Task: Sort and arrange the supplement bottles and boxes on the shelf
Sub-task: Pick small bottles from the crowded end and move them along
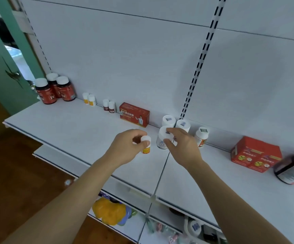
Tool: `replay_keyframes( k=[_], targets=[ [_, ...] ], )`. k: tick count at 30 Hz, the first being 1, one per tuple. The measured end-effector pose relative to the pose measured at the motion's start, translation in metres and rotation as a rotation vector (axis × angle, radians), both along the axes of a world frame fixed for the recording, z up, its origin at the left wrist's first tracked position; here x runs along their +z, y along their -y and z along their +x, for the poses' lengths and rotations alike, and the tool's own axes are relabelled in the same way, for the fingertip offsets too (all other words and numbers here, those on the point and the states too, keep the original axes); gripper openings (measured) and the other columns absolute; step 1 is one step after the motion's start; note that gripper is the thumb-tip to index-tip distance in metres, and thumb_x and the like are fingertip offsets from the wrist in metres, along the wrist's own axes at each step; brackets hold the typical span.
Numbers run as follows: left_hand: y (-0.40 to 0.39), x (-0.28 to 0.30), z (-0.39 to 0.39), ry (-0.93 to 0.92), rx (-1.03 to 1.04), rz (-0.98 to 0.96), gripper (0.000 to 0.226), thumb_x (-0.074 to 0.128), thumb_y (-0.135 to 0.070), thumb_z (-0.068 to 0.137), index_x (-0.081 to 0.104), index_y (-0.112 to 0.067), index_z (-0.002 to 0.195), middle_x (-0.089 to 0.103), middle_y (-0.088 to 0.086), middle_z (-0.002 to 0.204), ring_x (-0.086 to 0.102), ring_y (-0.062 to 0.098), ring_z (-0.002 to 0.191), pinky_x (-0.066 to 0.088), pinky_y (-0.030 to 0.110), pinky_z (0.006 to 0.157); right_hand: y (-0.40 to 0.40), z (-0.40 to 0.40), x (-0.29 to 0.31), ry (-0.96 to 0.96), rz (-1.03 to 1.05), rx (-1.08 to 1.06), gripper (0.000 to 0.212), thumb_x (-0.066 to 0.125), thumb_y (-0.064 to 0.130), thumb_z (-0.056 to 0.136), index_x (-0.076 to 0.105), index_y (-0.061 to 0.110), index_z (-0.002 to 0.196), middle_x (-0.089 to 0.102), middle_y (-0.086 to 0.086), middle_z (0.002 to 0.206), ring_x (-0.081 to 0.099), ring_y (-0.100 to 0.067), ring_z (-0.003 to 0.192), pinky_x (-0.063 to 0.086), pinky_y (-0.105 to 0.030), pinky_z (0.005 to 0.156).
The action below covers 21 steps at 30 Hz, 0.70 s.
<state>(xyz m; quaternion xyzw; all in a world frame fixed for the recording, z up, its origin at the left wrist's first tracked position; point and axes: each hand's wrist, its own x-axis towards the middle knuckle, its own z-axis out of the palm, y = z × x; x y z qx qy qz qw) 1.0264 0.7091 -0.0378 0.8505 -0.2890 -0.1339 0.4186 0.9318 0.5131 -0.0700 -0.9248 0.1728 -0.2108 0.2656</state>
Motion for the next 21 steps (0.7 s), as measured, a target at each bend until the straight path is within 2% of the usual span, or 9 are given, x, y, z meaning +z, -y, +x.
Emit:
replay_keyframes(
  k=[3, 5, 9, 14, 18, 21],
  targets=[
    [0.004, -0.001, 0.021, 0.015, -0.030, 0.018, 0.026, 0.070, -0.032, 0.089, 0.066, -0.029, 0.114, 0.067, -0.017, 0.105, 0.061, -0.002, 0.095, 0.041, 0.009, 0.076, -0.001, 0.013, -0.009, 0.004, -0.028, -0.022, 0.033, 0.068, 0.024, 0.090, 0.064, 0.018, 0.122, 0.066, -0.001, 0.116, 0.063, -0.023, 0.094, 0.043, -0.026, 0.072],
    [0.006, -0.003, 0.033, 0.018, -0.055, 0.014, 0.024, 0.070, -0.032, 0.088, 0.067, -0.029, 0.112, 0.067, -0.017, 0.105, 0.061, -0.001, 0.095, 0.042, 0.010, 0.077, -0.004, 0.019, -0.014, -0.001, -0.053, -0.040, 0.033, 0.069, 0.021, 0.089, 0.065, 0.015, 0.121, 0.066, -0.002, 0.114, 0.062, -0.025, 0.089, 0.039, -0.025, 0.070],
    [0.008, -0.006, 0.052, 0.013, -0.118, 0.000, 0.023, 0.071, -0.031, 0.088, 0.068, -0.029, 0.111, 0.067, -0.018, 0.102, 0.061, -0.002, 0.094, 0.043, 0.012, 0.078, -0.010, 0.026, -0.020, 0.009, -0.061, -0.082, 0.029, 0.069, 0.017, 0.088, 0.066, 0.013, 0.117, 0.067, -0.003, 0.111, 0.062, -0.028, 0.082, 0.047, -0.031, 0.069],
    [0.001, -0.010, 0.075, -0.003, -0.215, -0.027, 0.025, 0.071, -0.032, 0.088, 0.068, -0.031, 0.112, 0.067, -0.018, 0.104, 0.061, -0.003, 0.095, 0.044, 0.014, 0.079, -0.018, 0.035, -0.022, 0.022, -0.062, -0.176, 0.026, 0.068, 0.013, 0.088, 0.066, 0.013, 0.115, 0.065, -0.005, 0.108, 0.059, -0.028, 0.077, 0.051, -0.039, 0.066],
    [-0.013, -0.010, 0.095, -0.006, -0.284, -0.029, 0.027, 0.071, -0.033, 0.087, 0.068, -0.030, 0.114, 0.067, -0.018, 0.105, 0.060, -0.002, 0.095, 0.044, 0.013, 0.079, -0.028, 0.039, -0.021, -0.011, -0.118, -0.254, 0.027, 0.067, 0.012, 0.089, 0.065, 0.011, 0.116, 0.064, -0.008, 0.112, 0.061, -0.033, 0.084, 0.048, -0.035, 0.065],
    [-0.028, -0.009, 0.109, 0.002, -0.315, -0.046, 0.027, 0.071, -0.033, 0.088, 0.068, -0.029, 0.114, 0.067, -0.017, 0.105, 0.061, -0.002, 0.094, 0.042, 0.011, 0.077, -0.035, 0.042, -0.020, -0.043, -0.148, -0.313, 0.029, 0.066, 0.013, 0.090, 0.065, 0.010, 0.119, 0.064, -0.008, 0.118, 0.063, -0.036, 0.091, 0.051, -0.038, 0.067]
  ],
)
